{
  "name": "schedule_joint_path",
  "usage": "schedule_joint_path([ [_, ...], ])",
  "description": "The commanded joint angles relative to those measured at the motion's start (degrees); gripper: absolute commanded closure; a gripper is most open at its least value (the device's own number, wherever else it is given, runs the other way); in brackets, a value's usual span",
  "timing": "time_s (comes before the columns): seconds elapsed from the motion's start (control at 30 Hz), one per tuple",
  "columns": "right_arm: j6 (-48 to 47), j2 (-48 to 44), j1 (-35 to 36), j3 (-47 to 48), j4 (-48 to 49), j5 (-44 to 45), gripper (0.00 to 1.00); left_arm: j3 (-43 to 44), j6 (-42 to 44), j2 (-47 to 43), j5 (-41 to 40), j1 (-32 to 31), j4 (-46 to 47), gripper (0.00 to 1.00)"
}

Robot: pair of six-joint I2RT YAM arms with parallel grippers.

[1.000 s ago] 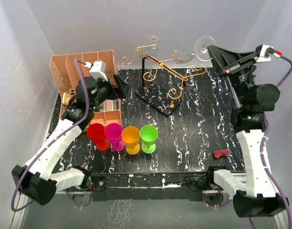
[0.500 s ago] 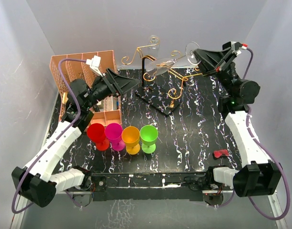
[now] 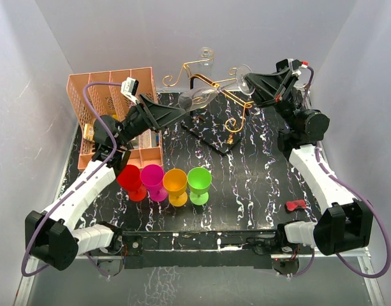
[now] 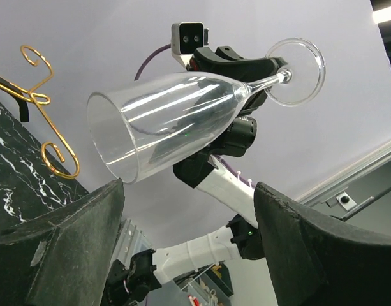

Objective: Take the wine glass off the wine glass rack

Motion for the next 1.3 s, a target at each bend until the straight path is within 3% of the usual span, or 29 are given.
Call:
schedule_joint_path([
  [0.0,14.44,-0.88,0.78,-0.84,4.48,1.8,0.92,-0.87,0.86,-4.39,0.18,0.29,3.94,0.2],
  [0.2,14.39,-1.12,1.01,-0.58,4.32,1.41,0.92,-2.38,4.89,-8.42,-2.95,3.22,-2.23,0.12],
  [0.97,15.35,1.15,4.66,-1.06,7.83,3.19,0.92,-3.84,-6.97,-2.94,3.14,7.21,10.43,0.16],
  [1.27,15.2,1.46,4.99,-4.0,8.34,5.13,0.92,-3.63,-15.13,0.0,6.36,7.44,24.72,0.36],
])
